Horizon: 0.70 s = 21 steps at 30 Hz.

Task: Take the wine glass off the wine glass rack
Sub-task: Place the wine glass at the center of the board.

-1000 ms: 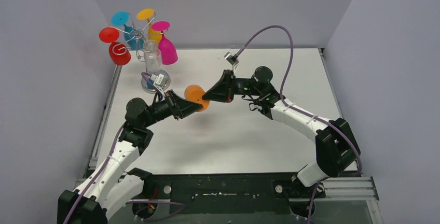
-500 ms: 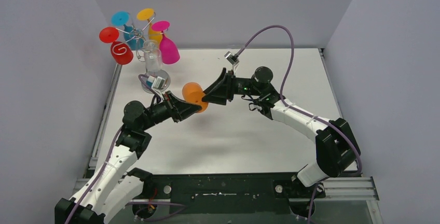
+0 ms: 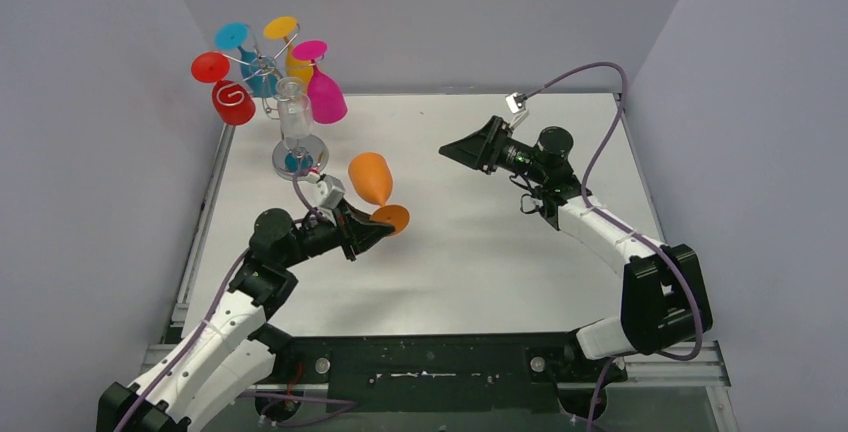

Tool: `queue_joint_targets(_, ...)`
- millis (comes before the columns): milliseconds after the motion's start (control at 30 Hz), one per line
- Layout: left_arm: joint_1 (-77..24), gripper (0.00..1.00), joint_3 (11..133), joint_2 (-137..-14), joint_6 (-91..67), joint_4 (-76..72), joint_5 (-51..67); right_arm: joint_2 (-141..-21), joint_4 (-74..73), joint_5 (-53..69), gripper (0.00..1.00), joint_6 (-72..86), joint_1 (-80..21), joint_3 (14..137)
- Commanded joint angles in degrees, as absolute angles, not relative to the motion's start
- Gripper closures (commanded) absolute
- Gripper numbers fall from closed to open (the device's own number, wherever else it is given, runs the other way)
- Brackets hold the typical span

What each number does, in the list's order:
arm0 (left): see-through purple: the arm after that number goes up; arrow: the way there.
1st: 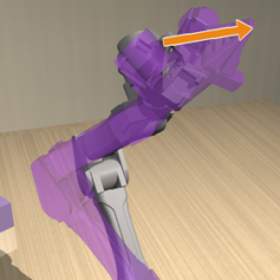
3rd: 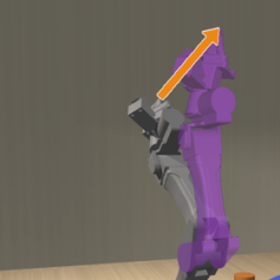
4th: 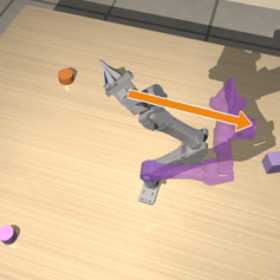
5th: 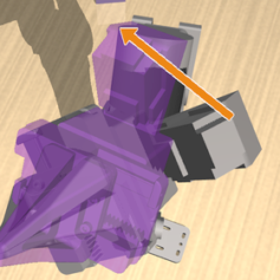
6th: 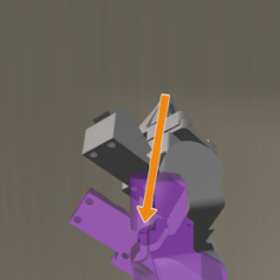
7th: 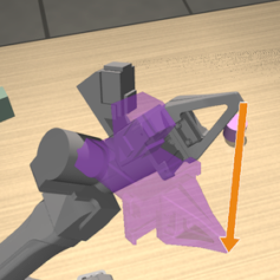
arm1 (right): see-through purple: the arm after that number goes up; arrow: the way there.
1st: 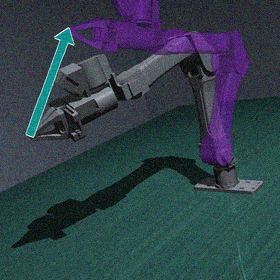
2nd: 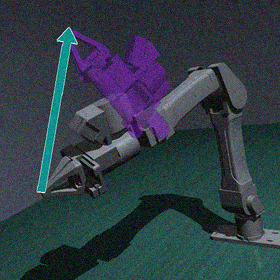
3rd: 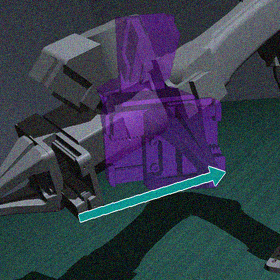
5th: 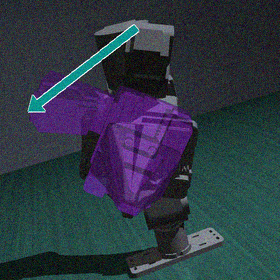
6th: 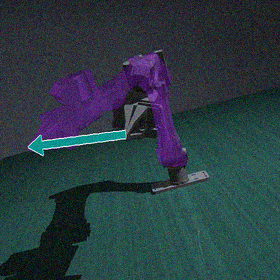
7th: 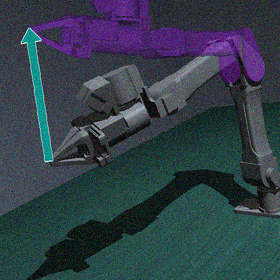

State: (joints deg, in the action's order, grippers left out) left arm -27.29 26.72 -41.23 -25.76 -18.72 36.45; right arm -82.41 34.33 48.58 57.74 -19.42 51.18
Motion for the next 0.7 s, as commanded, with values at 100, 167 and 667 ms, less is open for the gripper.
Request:
queue_joint_targets(100,-29.26,1.00,28.37,-45.40,-1.09,-15.34,40.45,-76.91,24.75,46.82,0.22,49.72,-19.48,54.55)
queue_joint_targets(167,-29.27,1.00,27.76,-45.28,7.91,-14.98,46.65,-75.57,17.93,45.00,0.21,43.75,-19.78,56.47)
queue_joint_targets(667,-28.94,1.00,25.03,-47.17,16.19,-22.13,65.11,-78.10,-2.22,59.79,0.22,18.60,-25.48,73.33)
